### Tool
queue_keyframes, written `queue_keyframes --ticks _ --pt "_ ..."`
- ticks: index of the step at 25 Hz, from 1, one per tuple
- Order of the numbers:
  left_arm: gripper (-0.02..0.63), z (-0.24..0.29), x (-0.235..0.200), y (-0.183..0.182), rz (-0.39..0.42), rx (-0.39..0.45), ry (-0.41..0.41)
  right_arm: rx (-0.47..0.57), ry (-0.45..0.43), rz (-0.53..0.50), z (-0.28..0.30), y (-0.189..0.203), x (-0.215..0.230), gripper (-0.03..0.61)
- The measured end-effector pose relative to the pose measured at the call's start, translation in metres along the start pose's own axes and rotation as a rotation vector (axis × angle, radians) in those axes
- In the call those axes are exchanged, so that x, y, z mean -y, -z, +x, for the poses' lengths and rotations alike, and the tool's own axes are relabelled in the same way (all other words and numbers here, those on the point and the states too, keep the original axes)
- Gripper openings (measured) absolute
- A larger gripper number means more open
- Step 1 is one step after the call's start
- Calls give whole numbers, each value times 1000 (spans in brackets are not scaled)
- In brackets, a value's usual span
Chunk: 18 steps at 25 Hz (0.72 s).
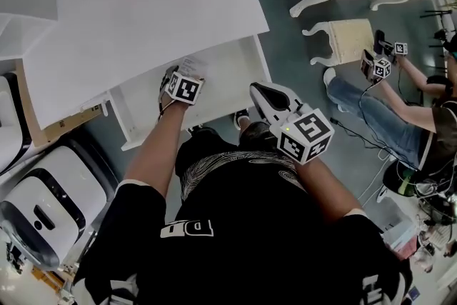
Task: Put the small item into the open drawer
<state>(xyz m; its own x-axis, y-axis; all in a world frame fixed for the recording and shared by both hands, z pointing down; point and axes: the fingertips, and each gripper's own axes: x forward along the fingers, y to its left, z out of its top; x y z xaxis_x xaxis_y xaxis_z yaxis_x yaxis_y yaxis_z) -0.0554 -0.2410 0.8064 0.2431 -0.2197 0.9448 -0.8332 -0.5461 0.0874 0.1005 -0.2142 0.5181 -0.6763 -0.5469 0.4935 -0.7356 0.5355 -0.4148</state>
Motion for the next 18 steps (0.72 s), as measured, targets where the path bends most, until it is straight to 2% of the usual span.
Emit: queue_keyframes --ticks 10,14,18 --pt "425 8 -3 3 16 -10 1 -16 2 -21 5 0 -4 9" --pt "425 5 -2 1 46 -2 2 -16 4 -30 5 -4 -6 9" --pt "425 1 1 4 47 -8 27 -14 -2 -41 7 -5 -14 9"
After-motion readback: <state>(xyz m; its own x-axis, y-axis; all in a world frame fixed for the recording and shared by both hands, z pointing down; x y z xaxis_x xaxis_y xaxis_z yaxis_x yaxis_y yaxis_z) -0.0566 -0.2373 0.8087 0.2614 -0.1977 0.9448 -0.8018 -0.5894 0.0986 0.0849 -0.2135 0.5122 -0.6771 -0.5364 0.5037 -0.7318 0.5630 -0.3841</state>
